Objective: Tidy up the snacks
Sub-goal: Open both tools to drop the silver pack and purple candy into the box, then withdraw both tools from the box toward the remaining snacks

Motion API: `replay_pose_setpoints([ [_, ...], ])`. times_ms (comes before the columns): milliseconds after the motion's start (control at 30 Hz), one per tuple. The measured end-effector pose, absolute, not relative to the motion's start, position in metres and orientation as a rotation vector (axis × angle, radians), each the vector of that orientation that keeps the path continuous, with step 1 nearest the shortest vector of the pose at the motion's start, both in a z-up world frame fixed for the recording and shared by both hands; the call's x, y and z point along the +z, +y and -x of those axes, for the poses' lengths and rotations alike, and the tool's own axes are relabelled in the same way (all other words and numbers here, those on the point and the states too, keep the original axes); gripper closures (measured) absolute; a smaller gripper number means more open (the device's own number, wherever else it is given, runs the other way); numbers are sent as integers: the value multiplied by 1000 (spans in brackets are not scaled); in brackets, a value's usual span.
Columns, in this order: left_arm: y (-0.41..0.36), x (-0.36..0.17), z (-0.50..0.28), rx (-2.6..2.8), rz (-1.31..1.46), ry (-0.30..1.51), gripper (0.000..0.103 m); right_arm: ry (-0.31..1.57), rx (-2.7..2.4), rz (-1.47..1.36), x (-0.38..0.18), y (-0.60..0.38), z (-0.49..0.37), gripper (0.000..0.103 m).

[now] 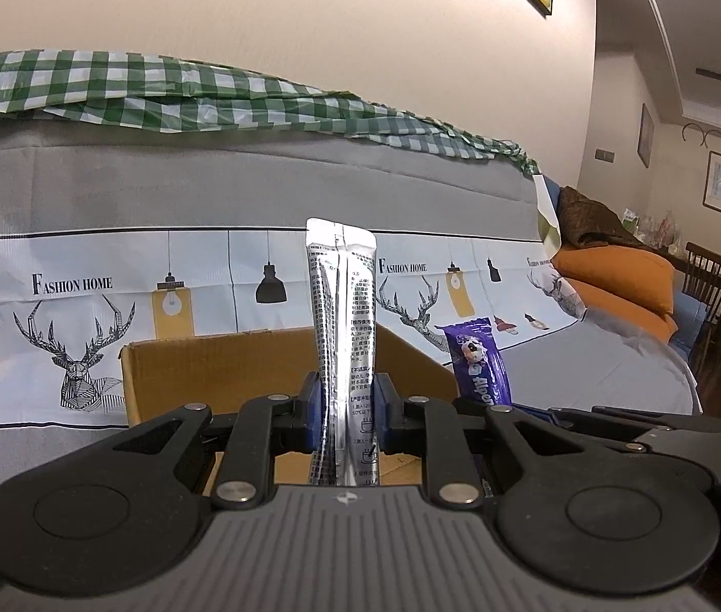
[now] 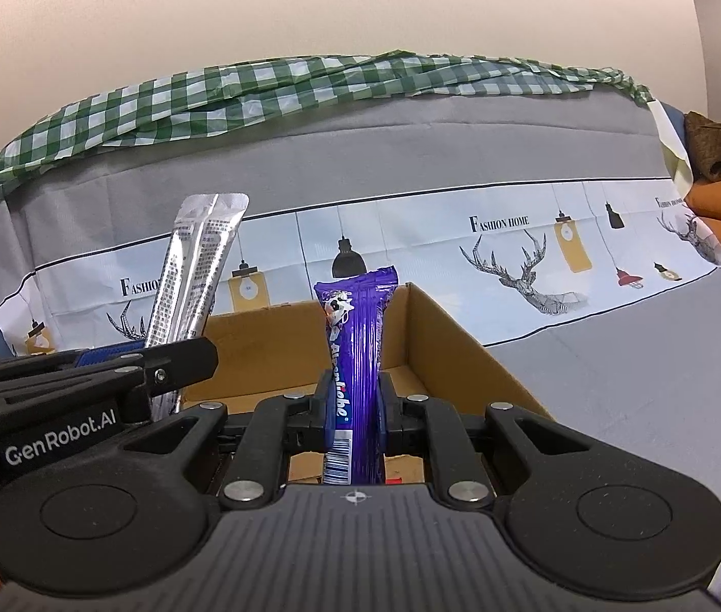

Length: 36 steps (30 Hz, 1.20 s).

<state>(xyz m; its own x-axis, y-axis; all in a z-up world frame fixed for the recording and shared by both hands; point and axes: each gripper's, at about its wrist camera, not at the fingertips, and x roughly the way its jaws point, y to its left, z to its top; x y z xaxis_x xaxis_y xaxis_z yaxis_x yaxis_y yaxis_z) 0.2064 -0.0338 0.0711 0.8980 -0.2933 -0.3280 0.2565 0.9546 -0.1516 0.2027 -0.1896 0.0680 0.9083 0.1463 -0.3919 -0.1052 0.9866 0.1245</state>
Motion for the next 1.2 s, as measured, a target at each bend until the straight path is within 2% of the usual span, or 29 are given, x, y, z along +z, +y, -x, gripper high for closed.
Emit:
replay_pose_setpoints([
  [200, -33, 71, -206, -292, 117, 359, 80, 406, 125, -101, 68, -189, -202, 87],
  [233, -33, 71, -207, -291, 120, 363, 74, 418, 127, -97, 66, -188, -203, 86],
  [267, -31, 71, -208, -294, 127, 366, 58, 433, 126, -93, 65, -187, -204, 80],
  [300, -30, 71, -207, -287, 130, 359, 51, 441, 111, -89, 64, -187, -204, 75],
  [333, -29, 72, -206, -273, 127, 346, 47, 447, 104, -91, 63, -187, -205, 60],
  [367, -28, 73, -204, -266, 123, 339, 47, 447, 99, -101, 63, -188, -205, 52],
  [667, -3, 74, -194, -195, 127, 341, 48, 422, 108, -70, 67, -174, -199, 46],
  [767, 14, 72, -187, -152, 136, 379, 55, 449, 132, -59, 64, -165, -197, 42],
  [1100, 87, 81, -175, -82, 170, 465, 56, 437, 242, -47, 67, -128, -172, 43],
  [1200, 112, 84, -184, -62, 158, 454, 56, 431, 297, -46, 68, -116, -164, 54],
])
